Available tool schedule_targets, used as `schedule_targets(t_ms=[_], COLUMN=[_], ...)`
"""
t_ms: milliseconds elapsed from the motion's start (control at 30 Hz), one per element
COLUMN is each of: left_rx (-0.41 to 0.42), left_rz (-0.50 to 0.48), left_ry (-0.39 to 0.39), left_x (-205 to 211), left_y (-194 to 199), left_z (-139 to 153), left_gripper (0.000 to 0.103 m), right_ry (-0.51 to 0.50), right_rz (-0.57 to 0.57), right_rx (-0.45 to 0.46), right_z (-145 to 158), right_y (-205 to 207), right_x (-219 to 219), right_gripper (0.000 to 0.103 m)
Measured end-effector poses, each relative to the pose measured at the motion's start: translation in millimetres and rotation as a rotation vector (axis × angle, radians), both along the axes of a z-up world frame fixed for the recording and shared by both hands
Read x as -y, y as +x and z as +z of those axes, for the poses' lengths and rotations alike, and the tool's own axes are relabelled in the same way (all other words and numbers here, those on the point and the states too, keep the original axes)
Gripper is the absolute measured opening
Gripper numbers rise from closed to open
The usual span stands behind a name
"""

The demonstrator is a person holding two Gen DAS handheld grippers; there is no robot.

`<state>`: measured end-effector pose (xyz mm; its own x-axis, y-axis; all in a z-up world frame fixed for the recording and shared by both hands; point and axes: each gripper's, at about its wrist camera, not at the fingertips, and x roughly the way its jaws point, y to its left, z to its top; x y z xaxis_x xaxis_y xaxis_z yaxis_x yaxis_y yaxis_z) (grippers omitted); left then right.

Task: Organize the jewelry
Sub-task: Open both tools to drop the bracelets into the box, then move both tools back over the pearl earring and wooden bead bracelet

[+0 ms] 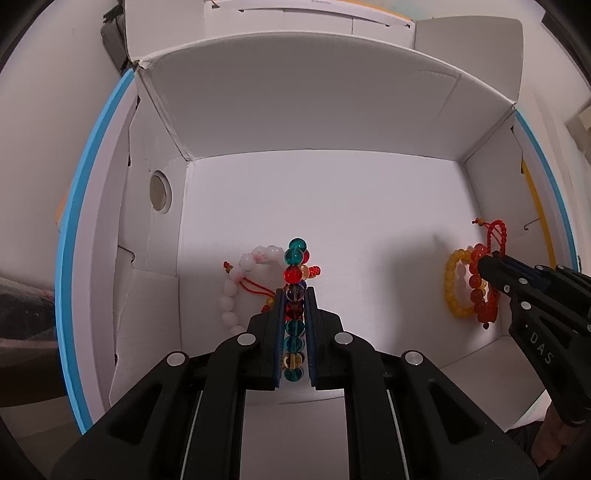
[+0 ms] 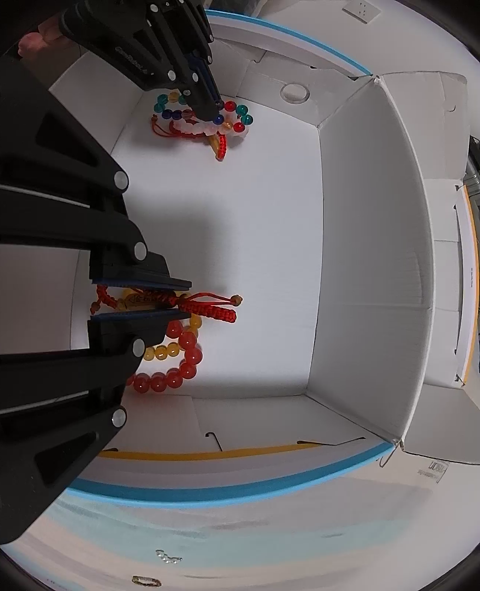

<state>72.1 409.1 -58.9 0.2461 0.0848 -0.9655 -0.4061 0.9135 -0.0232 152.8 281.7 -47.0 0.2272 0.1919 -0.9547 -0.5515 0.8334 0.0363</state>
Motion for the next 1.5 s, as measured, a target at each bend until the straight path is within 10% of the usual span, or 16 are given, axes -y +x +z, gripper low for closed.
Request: schedule_targets(t_ms=[200, 433, 867, 1500], left_rx=[0.006, 0.058, 0.125, 0.231], left_rz=[-0.005, -0.003, 0.018, -0.027], left_ry=[0.025, 0.067, 0.11, 0.161], left_x=[3, 7, 14, 80], left_y=[1, -4, -11, -7], left_z=[5, 16, 42, 96], left_gripper=[0.012, 0.048, 0.071, 0.094], right_ry=[-0.001, 0.031, 0.093, 0.142], right_rz=[-0.006, 0.013, 0.029, -0.079], right_rx=[-0.004, 0.018, 0.107, 0.216], right_z=[0, 4, 50, 108], right_y=[2, -5, -7, -18], right_x=[0, 1, 18, 112], right_gripper=[0.011, 0.031, 0.068, 0.088])
